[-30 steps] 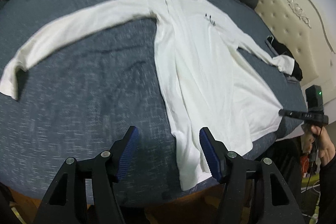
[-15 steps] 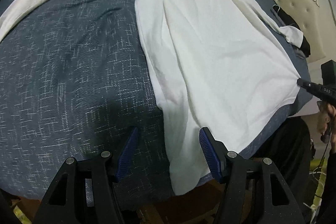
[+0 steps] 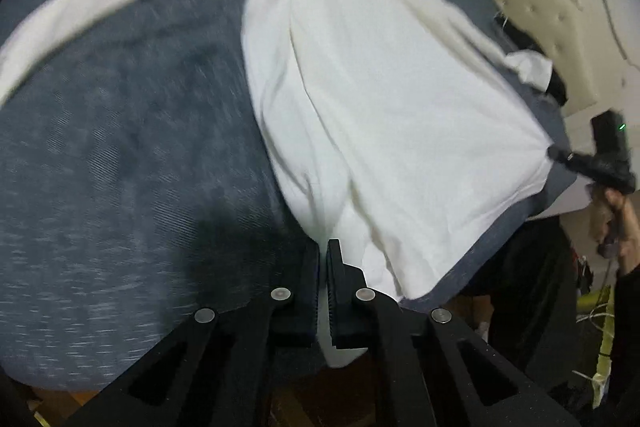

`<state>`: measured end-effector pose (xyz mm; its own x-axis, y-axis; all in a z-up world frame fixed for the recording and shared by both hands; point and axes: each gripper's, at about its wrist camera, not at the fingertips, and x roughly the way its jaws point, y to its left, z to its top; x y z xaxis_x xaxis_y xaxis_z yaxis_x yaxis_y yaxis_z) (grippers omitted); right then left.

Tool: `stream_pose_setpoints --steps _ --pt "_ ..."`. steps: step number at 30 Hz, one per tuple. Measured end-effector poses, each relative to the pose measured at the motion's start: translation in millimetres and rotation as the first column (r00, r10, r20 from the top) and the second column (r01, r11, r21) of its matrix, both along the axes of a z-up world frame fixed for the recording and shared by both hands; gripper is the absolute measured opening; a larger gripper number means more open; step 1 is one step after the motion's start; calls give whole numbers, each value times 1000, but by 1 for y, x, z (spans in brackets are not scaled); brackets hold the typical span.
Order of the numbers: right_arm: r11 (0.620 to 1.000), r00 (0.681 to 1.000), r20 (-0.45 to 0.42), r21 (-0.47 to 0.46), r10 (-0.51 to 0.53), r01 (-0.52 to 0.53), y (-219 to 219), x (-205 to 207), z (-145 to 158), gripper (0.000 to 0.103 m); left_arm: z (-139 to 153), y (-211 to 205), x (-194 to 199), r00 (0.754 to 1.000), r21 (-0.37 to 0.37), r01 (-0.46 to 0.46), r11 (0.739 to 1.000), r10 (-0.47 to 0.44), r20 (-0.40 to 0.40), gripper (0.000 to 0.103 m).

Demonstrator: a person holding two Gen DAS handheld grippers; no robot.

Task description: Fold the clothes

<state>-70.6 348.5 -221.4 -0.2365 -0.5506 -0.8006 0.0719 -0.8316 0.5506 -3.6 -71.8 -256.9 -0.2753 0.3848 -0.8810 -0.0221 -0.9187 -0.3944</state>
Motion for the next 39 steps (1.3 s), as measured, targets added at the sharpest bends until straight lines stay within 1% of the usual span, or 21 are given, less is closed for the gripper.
stream_pose_setpoints --steps 4,6,8,11,15,19,22,23,24,25,26,27,28,33,37,38,39 --pt "1000 1000 -2 2 -8 8 5 1 1 4 27 -33 15 997 -15 -54 998 54 -50 3" --pt "1000 1000 3 21 -19 19 7 -1 -3 4 33 -47 18 995 -11 -76 997 75 -62 3" --pt "999 1000 7 41 -31 31 10 -2 -8 4 28 -56 20 993 -15 -108 994 107 -55 3" --pt "996 999 12 72 -49 48 14 -4 -14 4 7 -74 13 988 -7 -156 988 156 -15 3" --pt "991 997 19 112 -72 70 19 -7 -22 4 -9 -77 3 979 -9 -202 979 203 2 3" --pt "985 997 17 156 -73 70 21 -10 -24 4 -19 -78 4 982 3 -187 982 187 22 4" --pt "988 997 22 139 -70 66 21 -10 -24 4 -21 -81 7 981 15 -195 981 194 21 12" --pt "988 997 22 137 -71 67 21 -10 -23 5 -20 -83 9 981 19 -192 981 192 21 25" --pt "987 997 20 142 -74 70 21 -9 -22 6 -20 -85 12 982 23 -189 982 189 20 43" --pt "987 997 19 145 -71 67 19 -9 -20 11 -19 -88 14 982 27 -187 982 186 20 47" --pt "987 998 19 147 -60 57 17 -8 -18 23 -20 -88 15 983 26 -182 983 182 20 48" --pt "987 998 23 152 -51 47 16 -7 -18 32 -20 -86 13 984 20 -175 984 174 24 48" --pt "987 999 32 156 -43 38 14 -6 -20 43 -20 -85 12 986 14 -167 986 167 27 48" --pt "985 997 77 175 -7 -6 6 -1 -31 44 -27 -87 15 987 23 -156 988 155 37 48" --pt "984 995 104 176 9 -27 3 2 -41 43 -32 -80 14 991 11 -128 992 127 46 47" --pt "985 995 104 169 10 -27 4 4 -43 35 -33 -79 14 992 9 -120 993 120 46 35" --pt "986 995 102 162 10 -26 4 4 -44 29 -33 -77 14 993 7 -113 994 112 45 16"
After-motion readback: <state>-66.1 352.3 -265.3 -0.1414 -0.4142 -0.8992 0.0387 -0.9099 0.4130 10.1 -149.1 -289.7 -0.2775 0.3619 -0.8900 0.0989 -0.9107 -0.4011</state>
